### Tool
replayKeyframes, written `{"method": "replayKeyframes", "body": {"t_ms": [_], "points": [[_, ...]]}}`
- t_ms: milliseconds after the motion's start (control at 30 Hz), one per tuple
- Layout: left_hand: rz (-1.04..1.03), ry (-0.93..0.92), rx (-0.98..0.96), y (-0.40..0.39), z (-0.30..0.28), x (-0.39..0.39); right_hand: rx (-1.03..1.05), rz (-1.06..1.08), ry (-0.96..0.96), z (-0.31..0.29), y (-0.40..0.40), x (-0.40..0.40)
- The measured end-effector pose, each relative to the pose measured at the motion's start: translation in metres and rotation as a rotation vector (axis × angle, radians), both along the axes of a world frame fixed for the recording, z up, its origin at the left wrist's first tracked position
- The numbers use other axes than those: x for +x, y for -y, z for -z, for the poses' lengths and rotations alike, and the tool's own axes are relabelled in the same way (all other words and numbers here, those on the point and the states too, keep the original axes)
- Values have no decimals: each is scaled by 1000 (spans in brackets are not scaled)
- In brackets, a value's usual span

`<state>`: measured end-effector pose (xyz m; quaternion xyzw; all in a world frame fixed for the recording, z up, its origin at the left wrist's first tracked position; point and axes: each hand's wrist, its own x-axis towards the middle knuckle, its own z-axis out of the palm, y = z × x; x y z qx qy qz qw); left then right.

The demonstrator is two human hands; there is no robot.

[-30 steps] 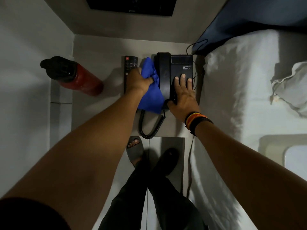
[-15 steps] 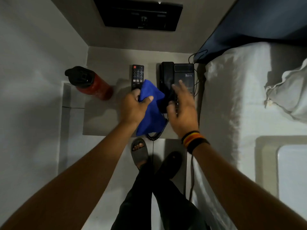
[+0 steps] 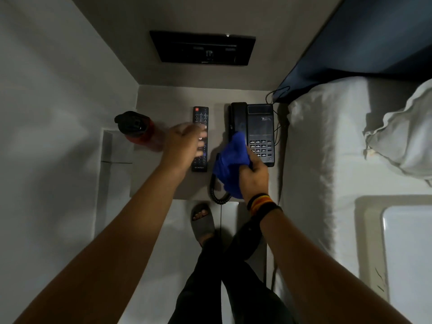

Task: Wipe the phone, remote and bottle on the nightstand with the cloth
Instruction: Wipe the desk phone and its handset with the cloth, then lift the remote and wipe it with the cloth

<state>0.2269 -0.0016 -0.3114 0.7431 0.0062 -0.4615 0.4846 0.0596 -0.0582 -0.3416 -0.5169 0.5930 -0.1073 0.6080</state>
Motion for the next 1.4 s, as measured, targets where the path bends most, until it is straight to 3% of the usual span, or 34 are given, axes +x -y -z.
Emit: {"method": "replayKeyframes", "body": {"t_ms": [67, 233, 400, 467, 600, 667, 767, 867, 1033, 1167, 1267, 1333, 1400], "points": [[-45, 150, 124, -5, 27, 6, 115, 29, 8, -3, 10, -5], [369, 491, 585, -4, 86, -4, 181, 8, 75, -13, 23, -12], [453, 651, 587, -2, 114, -9, 161, -44, -5, -29, 40, -15], [385, 577, 485, -9, 118, -9, 136, -57, -27, -40, 47, -10], [127, 30, 61, -32, 96, -24, 65, 42, 35, -55, 58, 15], [95, -125, -88, -45, 74, -34, -104, -46, 1, -54, 59, 33], [131, -194, -221, -57, 36, -48, -410, -399, -138, -45, 55, 54], [146, -181, -176, -60, 11, -56, -570, -798, -254, -32, 38, 58], [50, -136, -158, -74, 0, -67, -628, -854, -204, -37, -12, 27], [-52, -105, -116, -78, 1, -74, -522, -911, -57, -57, -55, -9], [-115, -165, -53, -89, 5, -74, -174, -900, 10, -74, -40, -15], [-120, -220, -93, -93, 3, -71, 40, -782, 42, -88, -17, -12], [-94, -234, -155, -93, 2, -65, 96, -574, 55, -99, 6, -7]]}}
